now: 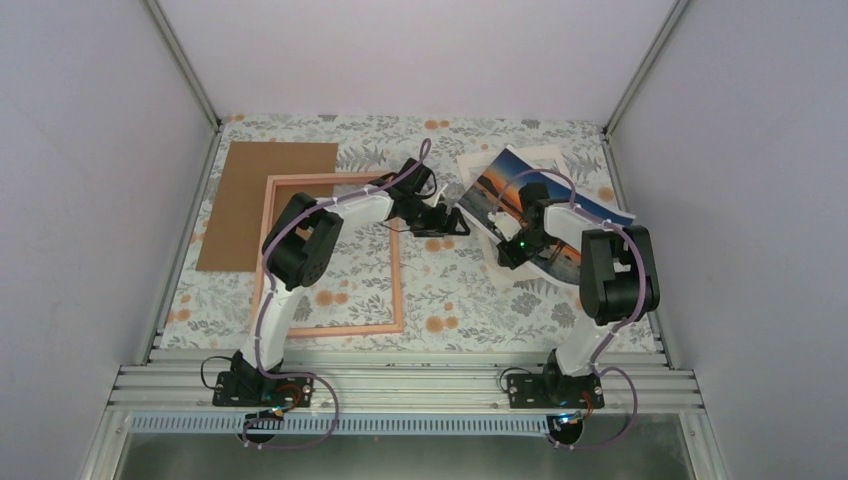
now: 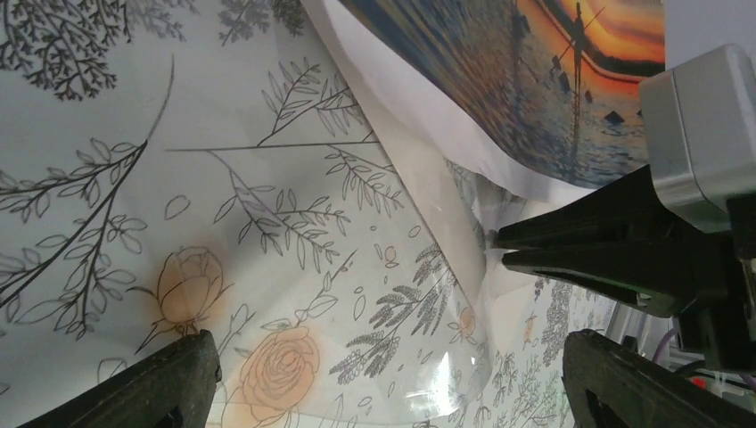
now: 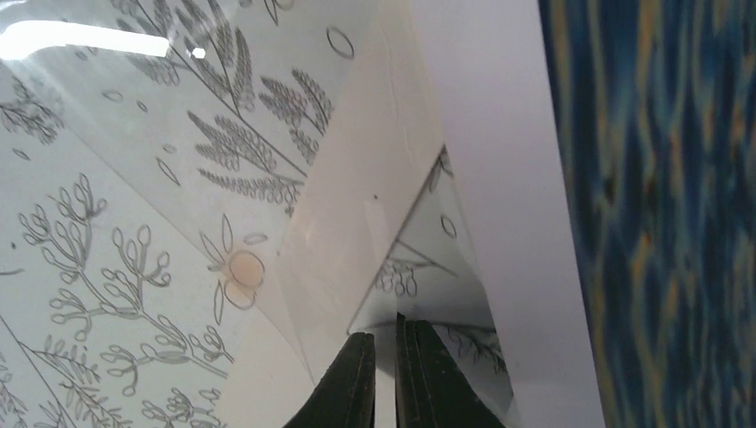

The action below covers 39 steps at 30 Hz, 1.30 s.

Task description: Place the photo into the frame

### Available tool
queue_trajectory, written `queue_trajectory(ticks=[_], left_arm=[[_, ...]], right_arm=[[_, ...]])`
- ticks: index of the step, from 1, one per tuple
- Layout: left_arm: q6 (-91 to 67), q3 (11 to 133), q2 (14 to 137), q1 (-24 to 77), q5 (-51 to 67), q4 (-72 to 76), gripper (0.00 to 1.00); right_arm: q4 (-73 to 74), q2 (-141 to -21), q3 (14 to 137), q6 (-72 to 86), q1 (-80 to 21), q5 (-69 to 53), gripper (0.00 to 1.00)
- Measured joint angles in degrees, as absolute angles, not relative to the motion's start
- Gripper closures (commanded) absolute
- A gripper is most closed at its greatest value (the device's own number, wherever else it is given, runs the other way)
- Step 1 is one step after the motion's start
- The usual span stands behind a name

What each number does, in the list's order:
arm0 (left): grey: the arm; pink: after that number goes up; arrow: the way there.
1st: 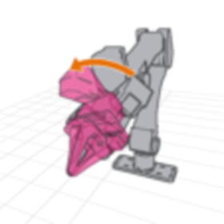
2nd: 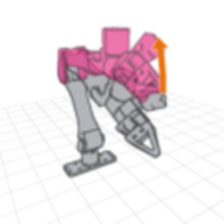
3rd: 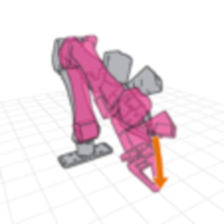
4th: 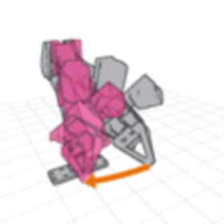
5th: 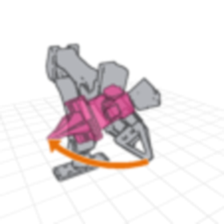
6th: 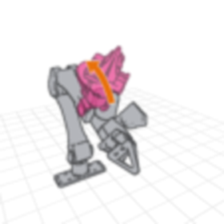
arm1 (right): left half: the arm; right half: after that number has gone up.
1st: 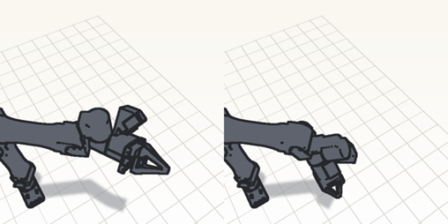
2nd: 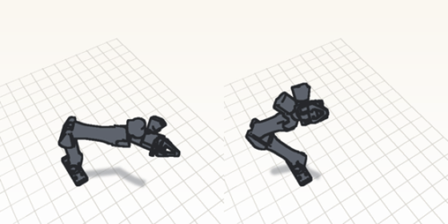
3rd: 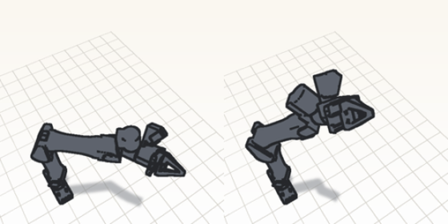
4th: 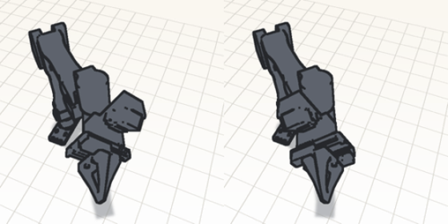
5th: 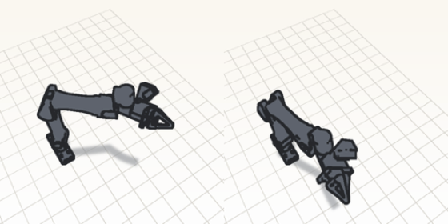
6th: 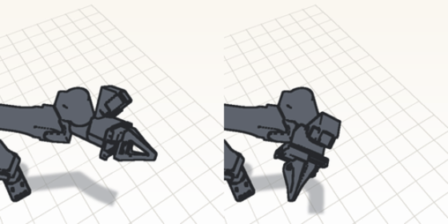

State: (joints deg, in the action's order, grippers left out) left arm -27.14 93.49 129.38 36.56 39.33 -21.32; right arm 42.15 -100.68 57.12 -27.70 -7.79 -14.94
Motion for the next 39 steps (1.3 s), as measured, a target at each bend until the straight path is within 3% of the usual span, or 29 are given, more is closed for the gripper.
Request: queue_trajectory(ticks=[10, 20, 32, 39], left_arm=[[-29.4, 99.2, 133.1, 37.4, 38.5, -20.0, 0.05], [-27.9, 103.7, 135.9, 39.2, 34.1, -21.7, 0.33], [-34.4, 94.7, 134.5, 37.1, 43.5, -6.3, 0.26], [-43.0, 89.9, 134.5, 36.8, 48.3, 5.2, 0.16]], right_arm=[[40.6, -102.5, 58.4, -28.5, -7.8, -18.8, 0.91], [40.0, -103.0, 58.6, -28.5, -7.8, -20.3, 0.91], [39.6, -103.0, 58.4, -28.5, -7.9, -20.7, 0.91], [39.6, -102.9, 58.4, -28.5, -7.9, -20.7, 0.91]])
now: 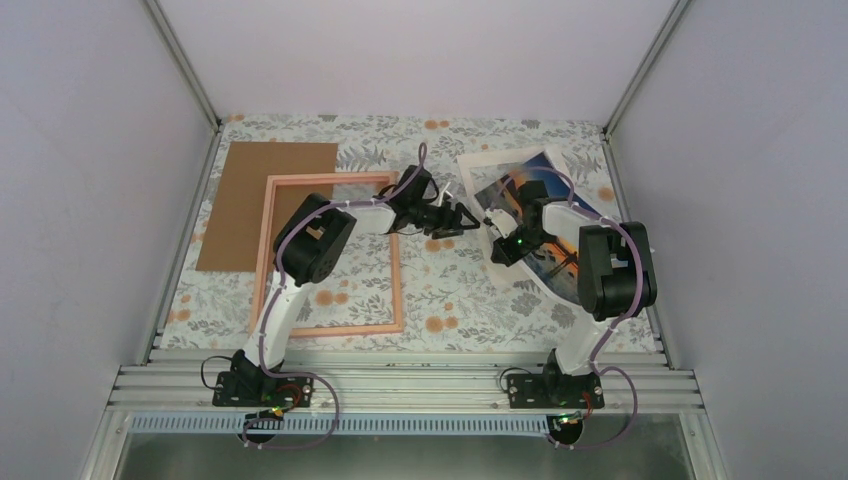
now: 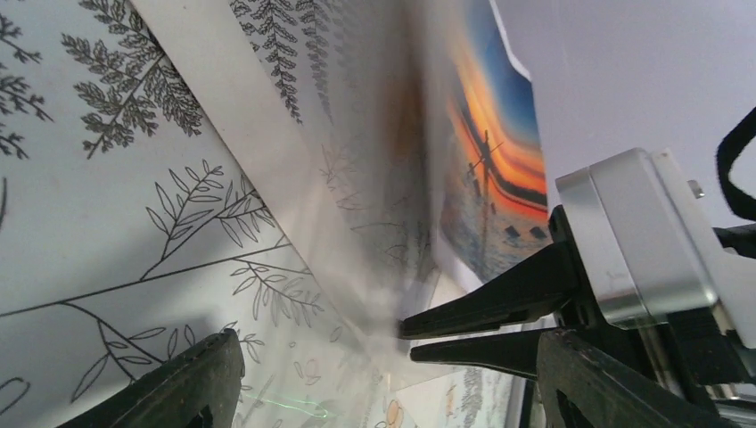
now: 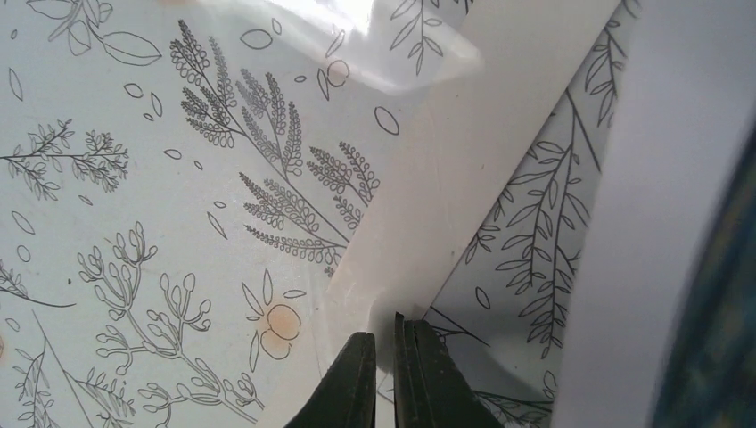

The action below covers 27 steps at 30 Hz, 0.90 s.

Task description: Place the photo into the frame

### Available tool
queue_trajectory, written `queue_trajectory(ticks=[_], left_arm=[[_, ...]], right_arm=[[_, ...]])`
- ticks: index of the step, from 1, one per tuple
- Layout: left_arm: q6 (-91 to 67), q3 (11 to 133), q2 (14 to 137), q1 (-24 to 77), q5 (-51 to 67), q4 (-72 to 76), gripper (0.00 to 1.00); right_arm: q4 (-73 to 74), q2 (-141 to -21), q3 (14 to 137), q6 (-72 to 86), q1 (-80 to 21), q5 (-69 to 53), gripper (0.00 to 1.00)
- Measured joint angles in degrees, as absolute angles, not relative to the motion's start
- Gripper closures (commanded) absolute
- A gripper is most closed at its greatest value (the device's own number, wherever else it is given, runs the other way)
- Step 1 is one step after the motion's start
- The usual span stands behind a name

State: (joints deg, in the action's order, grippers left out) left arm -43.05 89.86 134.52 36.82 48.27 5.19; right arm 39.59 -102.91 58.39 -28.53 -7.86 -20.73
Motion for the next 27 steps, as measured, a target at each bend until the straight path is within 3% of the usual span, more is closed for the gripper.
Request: queue_trajectory(ticks=[7, 16, 19, 20, 25, 27], left_arm=[[-51.2, 85.2, 134.5, 36.3, 51.1, 15.5, 0.19], [-56.4, 82.4, 134.5, 36.1, 50.0, 18.8, 0.5], [-57.6, 81.7, 134.5, 35.8, 49.3, 19.6, 0.52], [-57.8, 81.7, 134.5, 35.7, 48.9, 19.5, 0.56], [-57.7, 83.1, 134.7, 35.1, 46.5, 17.7, 0.93], [-56.9, 84.6, 134.7, 34.9, 45.6, 16.5, 0.97]], right_arm=[[39.4, -102.7, 58.1, -28.6, -7.9, -20.7, 0.91], [39.1, -102.7, 58.0, -28.7, -7.8, -20.7, 0.91], [39.0, -102.4, 57.8, -28.8, -7.9, -20.8, 0.89], [39.0, -102.3, 57.7, -28.8, -7.9, -20.8, 0.89], [39.4, -101.7, 58.0, -28.9, -8.1, -21.1, 0.82], [39.9, -101.5, 58.1, -29.1, -8.3, -21.1, 0.76]])
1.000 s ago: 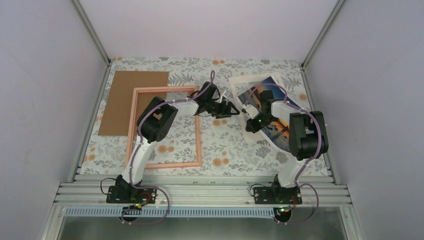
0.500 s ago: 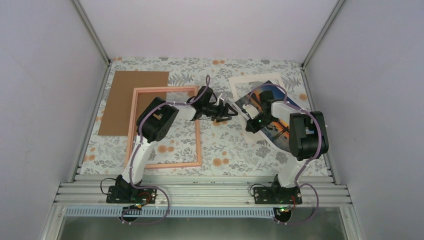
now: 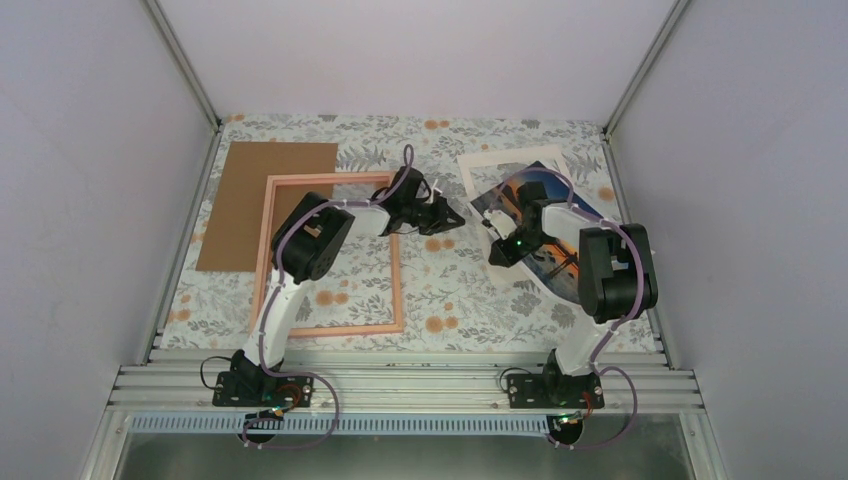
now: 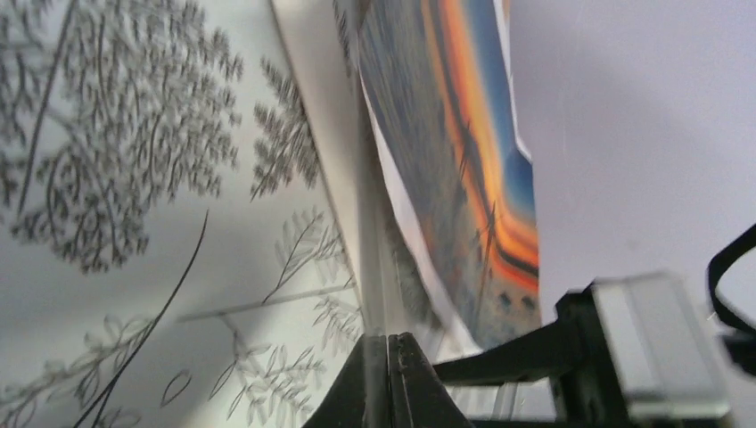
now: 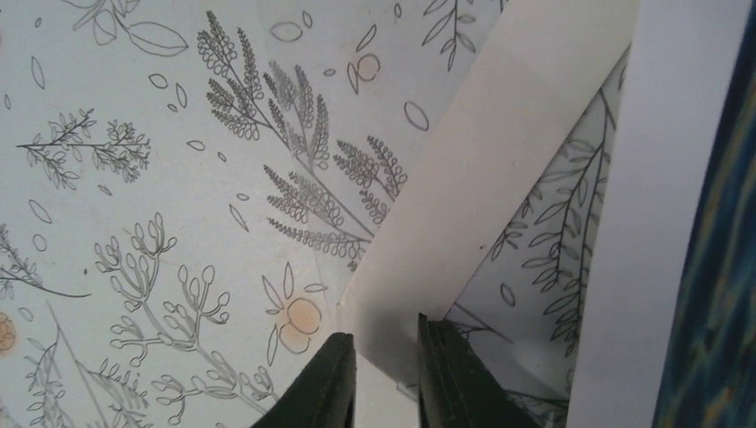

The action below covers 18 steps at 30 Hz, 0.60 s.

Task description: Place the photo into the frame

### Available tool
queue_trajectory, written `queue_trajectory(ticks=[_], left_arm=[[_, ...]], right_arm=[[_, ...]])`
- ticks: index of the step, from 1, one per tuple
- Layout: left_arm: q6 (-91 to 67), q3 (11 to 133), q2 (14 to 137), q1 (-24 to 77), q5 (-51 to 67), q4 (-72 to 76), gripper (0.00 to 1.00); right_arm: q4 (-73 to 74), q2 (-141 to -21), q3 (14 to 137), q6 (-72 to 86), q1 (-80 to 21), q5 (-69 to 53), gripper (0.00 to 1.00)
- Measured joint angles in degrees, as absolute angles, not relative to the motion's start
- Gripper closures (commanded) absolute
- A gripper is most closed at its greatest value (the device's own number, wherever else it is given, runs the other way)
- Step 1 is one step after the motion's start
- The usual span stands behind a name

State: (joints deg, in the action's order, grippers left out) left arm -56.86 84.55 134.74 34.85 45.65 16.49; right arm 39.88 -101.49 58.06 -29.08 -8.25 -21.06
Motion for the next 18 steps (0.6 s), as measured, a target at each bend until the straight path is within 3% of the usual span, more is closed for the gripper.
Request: queue_trajectory(ticks=[5, 18], left_arm=[[-54.0, 87.6, 134.7, 34.5, 44.6, 12.6, 0.97], [-30.3, 95.6, 124.9, 32.3, 35.3, -15.2, 0.98]], right_arm=[[42.4, -100.6, 58.4, -28.8, -8.2, -21.3, 0.54], [47.3, -94.2, 63.7, -27.2, -0.1, -26.9, 0.27]])
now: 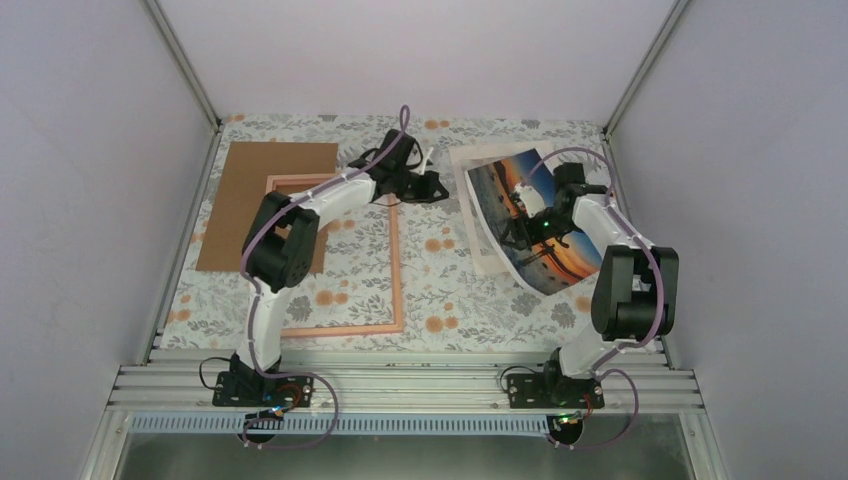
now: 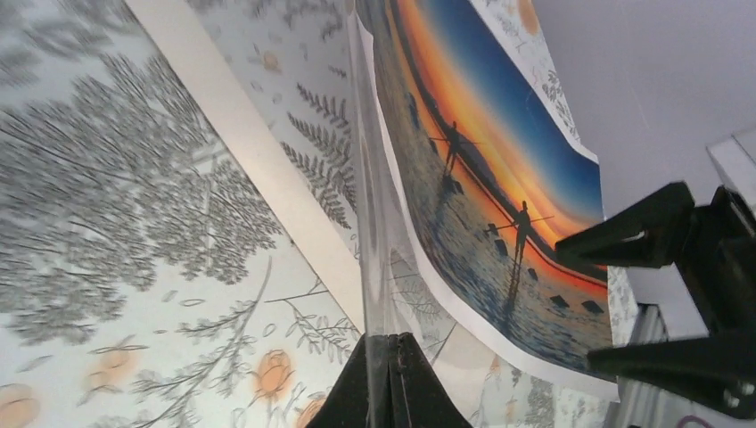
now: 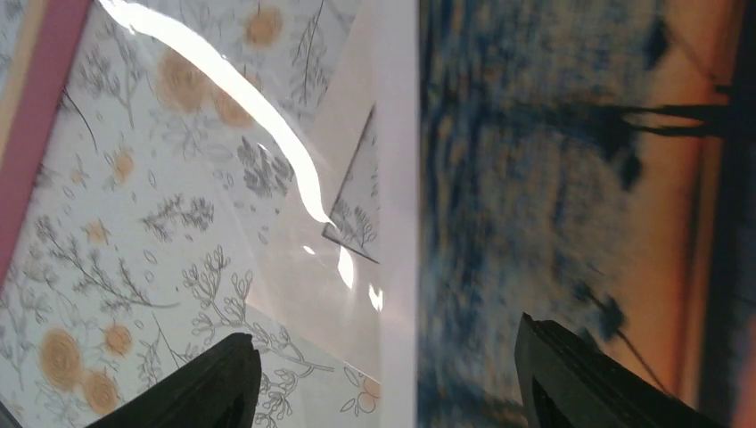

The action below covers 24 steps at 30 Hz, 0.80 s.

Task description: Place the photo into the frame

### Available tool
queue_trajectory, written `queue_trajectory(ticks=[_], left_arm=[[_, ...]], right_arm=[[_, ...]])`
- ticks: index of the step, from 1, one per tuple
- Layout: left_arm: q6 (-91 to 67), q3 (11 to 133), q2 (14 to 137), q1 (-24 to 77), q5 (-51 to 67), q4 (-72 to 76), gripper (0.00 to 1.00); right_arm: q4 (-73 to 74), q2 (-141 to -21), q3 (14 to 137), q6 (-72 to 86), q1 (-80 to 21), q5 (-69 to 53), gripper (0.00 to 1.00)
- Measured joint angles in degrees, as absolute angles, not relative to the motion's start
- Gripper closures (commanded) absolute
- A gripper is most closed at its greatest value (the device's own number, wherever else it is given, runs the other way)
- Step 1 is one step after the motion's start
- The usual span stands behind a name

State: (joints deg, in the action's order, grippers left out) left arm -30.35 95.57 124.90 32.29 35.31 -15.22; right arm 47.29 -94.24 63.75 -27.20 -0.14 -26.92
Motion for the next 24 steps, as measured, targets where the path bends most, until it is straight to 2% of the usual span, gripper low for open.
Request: queue_trajectory(ticks=[11, 16, 24], left_arm=[[-9.8, 104.9, 117.5, 31.0, 24.8, -32.8, 0.98], [-0.8, 106.6, 112.3, 31.0, 19.8, -38.5, 0.98], [13.1, 108.5, 104.2, 30.3, 14.9, -45.3, 0.97]], right_arm=[[47.4, -92.7, 65.9, -25.9, 6.5, -35.2, 0.11], [47.1, -90.0, 68.7, -25.7, 9.1, -39.0, 0.1], [43.5, -84.9, 70.0, -25.3, 9.5, -46.0, 0.01]])
